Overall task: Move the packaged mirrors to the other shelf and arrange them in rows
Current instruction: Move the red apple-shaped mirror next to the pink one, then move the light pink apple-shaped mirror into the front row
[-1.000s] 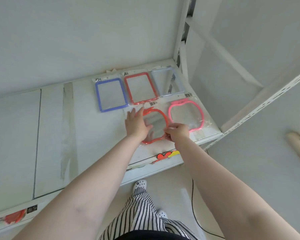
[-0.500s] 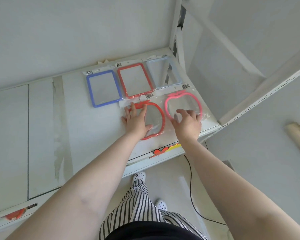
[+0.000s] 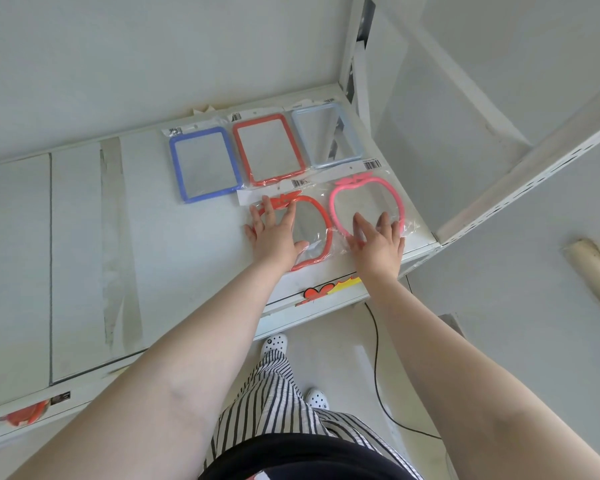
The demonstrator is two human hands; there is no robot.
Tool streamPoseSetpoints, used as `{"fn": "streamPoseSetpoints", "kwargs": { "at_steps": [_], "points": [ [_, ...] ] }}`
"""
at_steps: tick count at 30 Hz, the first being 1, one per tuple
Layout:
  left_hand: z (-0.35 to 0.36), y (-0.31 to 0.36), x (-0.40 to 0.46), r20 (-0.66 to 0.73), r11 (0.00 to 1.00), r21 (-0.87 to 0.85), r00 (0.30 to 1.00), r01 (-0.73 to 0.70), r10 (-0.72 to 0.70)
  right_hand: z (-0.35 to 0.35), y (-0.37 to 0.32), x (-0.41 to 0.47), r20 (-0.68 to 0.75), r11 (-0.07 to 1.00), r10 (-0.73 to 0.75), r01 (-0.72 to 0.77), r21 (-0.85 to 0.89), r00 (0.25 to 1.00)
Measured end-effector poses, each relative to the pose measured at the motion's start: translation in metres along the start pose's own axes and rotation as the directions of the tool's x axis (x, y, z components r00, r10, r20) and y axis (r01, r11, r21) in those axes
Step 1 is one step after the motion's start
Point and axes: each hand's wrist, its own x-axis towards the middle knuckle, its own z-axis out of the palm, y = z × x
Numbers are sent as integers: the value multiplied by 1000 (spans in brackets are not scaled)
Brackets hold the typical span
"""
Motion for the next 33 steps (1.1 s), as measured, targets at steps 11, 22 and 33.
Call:
{"fn": "streamPoseSetpoints", "kwargs": {
  "at_steps": [11,22,33],
  "points": [
    [-2,0,-3,12,1000,9,1000,-1,1,2,1,0,-26,1000,-3,2,-24,1000],
    [-6,0,-5,-113,999,-24,993,-48,45,-21,-13,-7,-66,998,19,-14,65,998],
    [-24,-15,-63,-206,952,-301,979,-61,-2,-33,-57,-46,78,940,-339,335,66,938]
  ]
}}
